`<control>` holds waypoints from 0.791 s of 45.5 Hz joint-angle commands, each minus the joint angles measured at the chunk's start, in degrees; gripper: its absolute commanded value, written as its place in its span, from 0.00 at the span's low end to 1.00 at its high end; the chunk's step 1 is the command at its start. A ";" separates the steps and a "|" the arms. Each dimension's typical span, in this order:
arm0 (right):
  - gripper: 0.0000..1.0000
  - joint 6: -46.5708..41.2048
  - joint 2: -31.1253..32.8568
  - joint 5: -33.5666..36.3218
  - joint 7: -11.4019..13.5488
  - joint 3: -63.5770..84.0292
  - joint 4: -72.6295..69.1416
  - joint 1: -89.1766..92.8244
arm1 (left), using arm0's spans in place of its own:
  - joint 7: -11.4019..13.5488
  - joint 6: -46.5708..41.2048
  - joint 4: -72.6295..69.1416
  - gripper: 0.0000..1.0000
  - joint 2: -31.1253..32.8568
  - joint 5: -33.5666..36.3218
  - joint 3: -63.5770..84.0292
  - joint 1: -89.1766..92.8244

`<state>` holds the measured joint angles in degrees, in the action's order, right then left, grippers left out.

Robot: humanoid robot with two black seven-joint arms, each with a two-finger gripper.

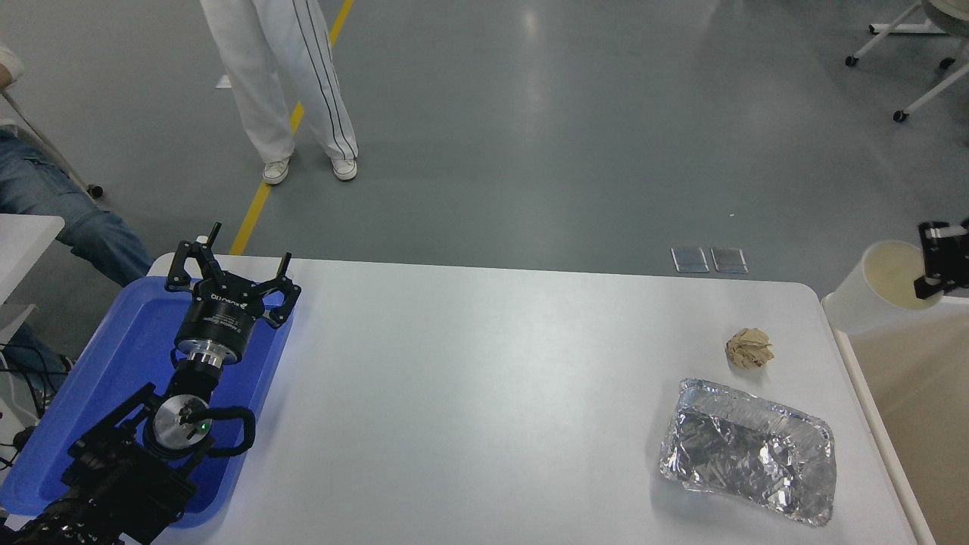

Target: Pick up paper cup place in dustbin

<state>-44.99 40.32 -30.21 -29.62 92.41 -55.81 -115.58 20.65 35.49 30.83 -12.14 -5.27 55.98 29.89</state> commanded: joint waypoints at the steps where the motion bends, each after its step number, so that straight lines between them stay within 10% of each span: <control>1: 0.00 -0.01 8.37 -3.36 1.06 -0.74 5.17 2.73 | 0.00 0.02 -0.06 1.00 0.01 0.00 0.01 0.00; 36: 0.00 -0.01 8.90 -2.31 1.23 -34.31 39.11 51.59 | 0.00 -0.07 0.02 1.00 0.01 0.00 0.01 0.00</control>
<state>-45.00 49.36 -32.64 -28.48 67.87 -24.85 -77.66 20.65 35.48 30.82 -12.13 -5.28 55.99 29.88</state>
